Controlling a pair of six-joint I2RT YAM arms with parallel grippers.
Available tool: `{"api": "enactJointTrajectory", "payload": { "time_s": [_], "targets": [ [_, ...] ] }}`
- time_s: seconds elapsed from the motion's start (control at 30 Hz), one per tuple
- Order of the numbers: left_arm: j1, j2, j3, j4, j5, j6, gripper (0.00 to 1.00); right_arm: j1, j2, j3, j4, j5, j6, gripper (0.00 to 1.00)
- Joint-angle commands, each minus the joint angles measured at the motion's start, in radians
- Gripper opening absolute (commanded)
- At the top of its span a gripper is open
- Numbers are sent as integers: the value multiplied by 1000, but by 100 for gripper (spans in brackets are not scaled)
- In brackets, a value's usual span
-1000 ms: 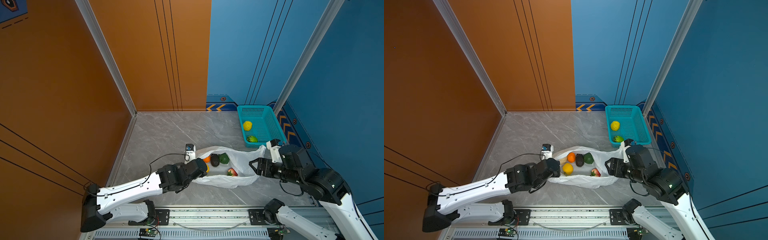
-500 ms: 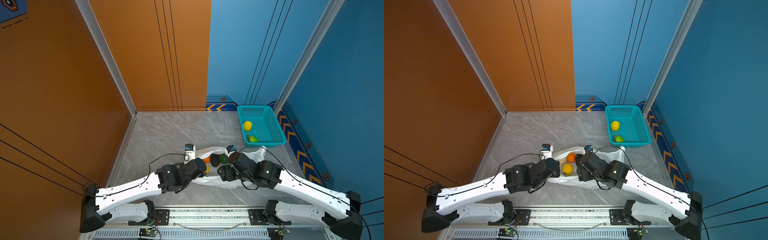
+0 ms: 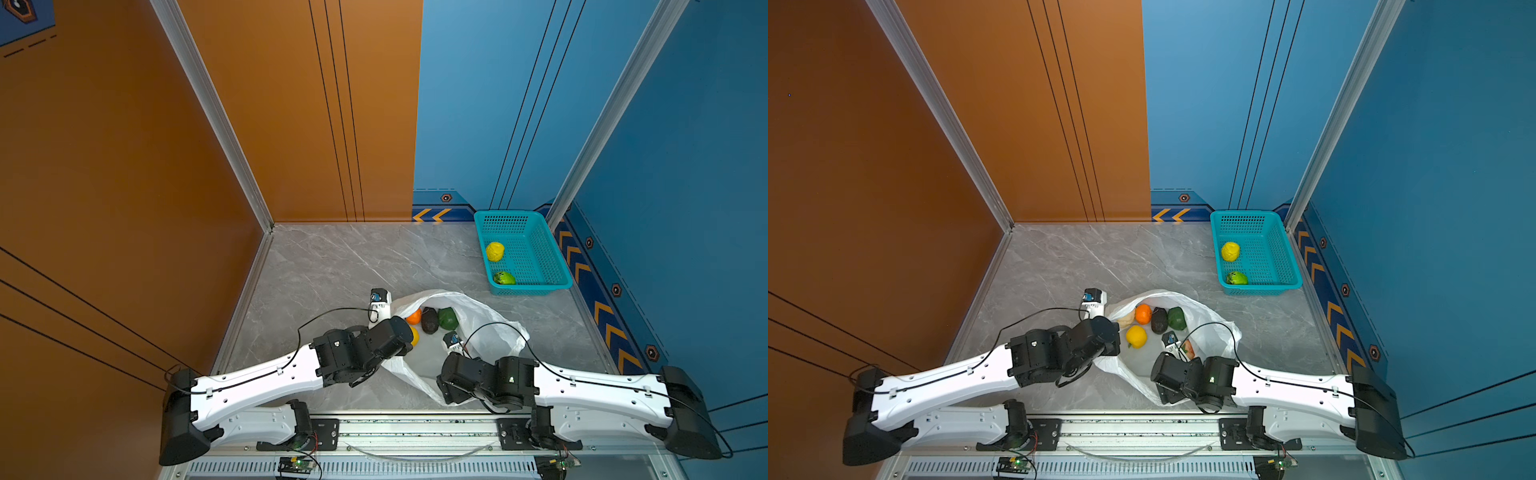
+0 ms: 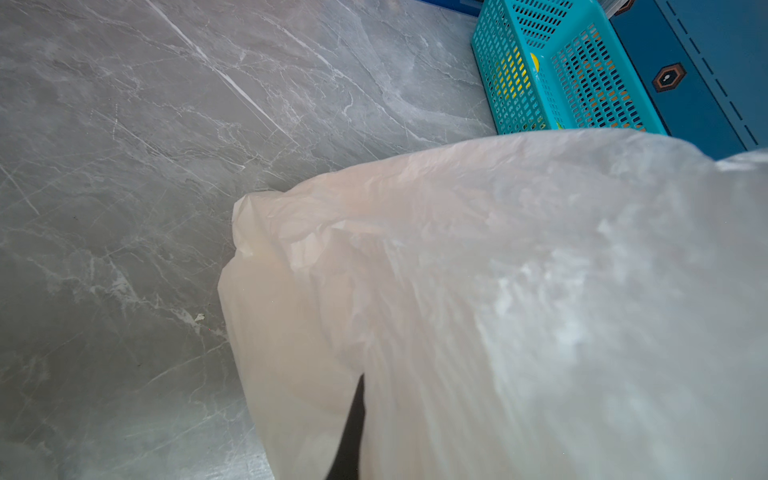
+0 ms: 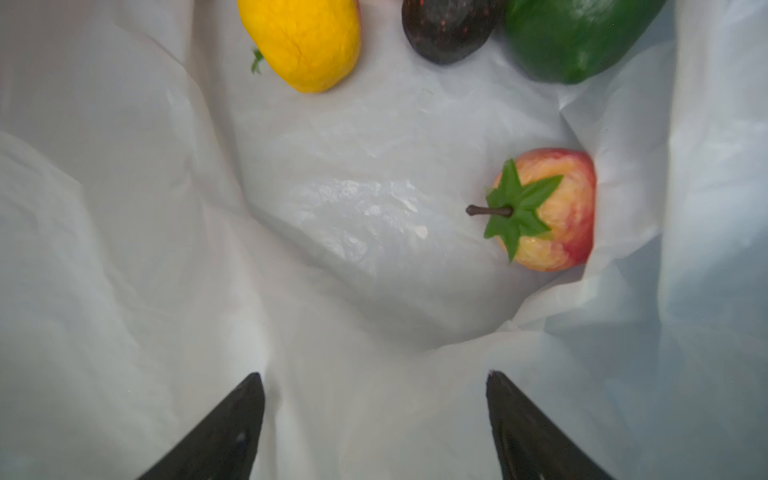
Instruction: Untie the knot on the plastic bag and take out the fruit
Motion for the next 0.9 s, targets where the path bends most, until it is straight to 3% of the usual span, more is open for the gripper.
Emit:
{"api": "enactJointTrajectory", "payload": {
  "time_s": [0.0,0.33,0.63,0.87],
  "targets": [
    [5,-15,-9,-24,32,-18,0,-11,17,-8,15,-43,22,87],
    [-27,-45,-55,-96,111,-34,0,-109,67,159,50,-39,-6,100],
    [-28,-58,-32,-126,60,-30,0,-176,216,171,351,-122,47,100],
    [-24,-37,-4,-123,38,-29,0,-211,265,71,619,-63,173,100]
  ]
}}
